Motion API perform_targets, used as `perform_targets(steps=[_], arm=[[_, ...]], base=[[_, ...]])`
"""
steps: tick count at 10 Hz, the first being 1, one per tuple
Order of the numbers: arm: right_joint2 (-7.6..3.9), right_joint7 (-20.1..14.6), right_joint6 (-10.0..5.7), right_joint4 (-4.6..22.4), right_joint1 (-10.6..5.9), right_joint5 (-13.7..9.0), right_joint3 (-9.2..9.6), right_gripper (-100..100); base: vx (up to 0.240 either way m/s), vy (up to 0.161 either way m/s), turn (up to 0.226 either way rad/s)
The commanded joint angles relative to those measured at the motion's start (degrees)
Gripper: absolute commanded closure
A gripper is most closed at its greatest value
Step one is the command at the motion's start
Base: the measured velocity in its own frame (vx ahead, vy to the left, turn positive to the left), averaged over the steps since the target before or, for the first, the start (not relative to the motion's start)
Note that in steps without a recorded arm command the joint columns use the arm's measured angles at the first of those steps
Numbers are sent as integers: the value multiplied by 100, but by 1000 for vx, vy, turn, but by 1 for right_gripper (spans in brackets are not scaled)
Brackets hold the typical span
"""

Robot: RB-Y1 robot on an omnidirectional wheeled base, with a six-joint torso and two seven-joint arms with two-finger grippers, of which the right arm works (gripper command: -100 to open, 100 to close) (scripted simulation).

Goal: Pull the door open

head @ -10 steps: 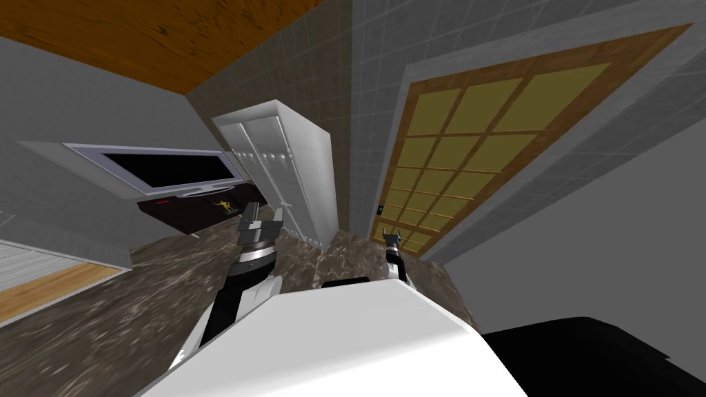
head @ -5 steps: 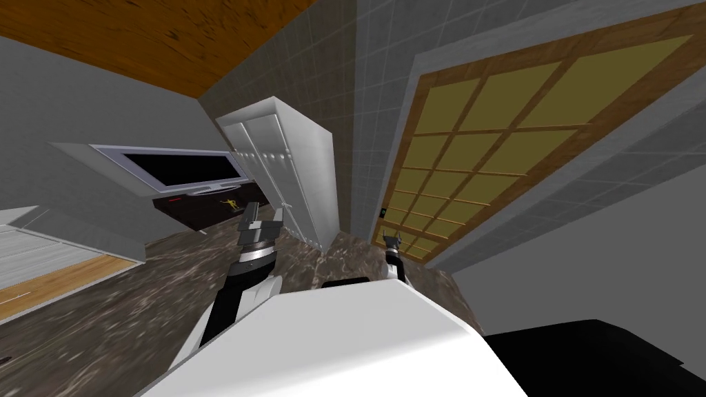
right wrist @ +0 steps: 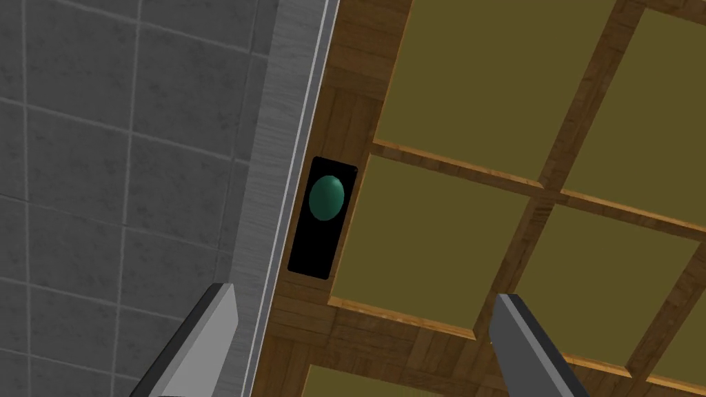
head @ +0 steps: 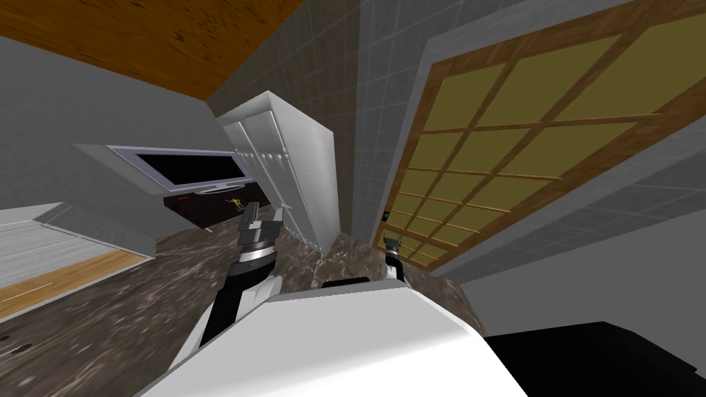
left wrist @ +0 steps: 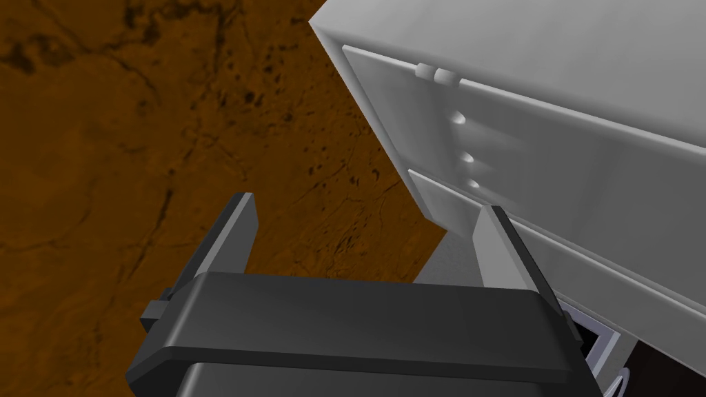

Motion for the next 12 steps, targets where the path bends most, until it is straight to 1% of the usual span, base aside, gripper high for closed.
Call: perform_targets(steps=[1, 6, 7, 9, 10, 11, 12], arm=[[-6, -169, -65, 226, -94, -99, 4, -100], [-15, -596, -236, 772, -291, -354, 25, -100], [-18, -736, -291, 950, -356, -438, 31, -100], [-20, -871, -345, 1122, -418, -518, 37, -100], [-22, -989, -392, 1273, -472, -589, 43, -100], [-22, -1036, -411, 1333, -494, -617, 45, -100], [-23, -1130, -448, 1453, -537, -673, 50, -100]], base=[[91, -47, 64], [82, -41, 59], [115, -40, 72], [99, -57, 57], [102, -61, 62], [113, -40, 52], [109, -42, 51]])
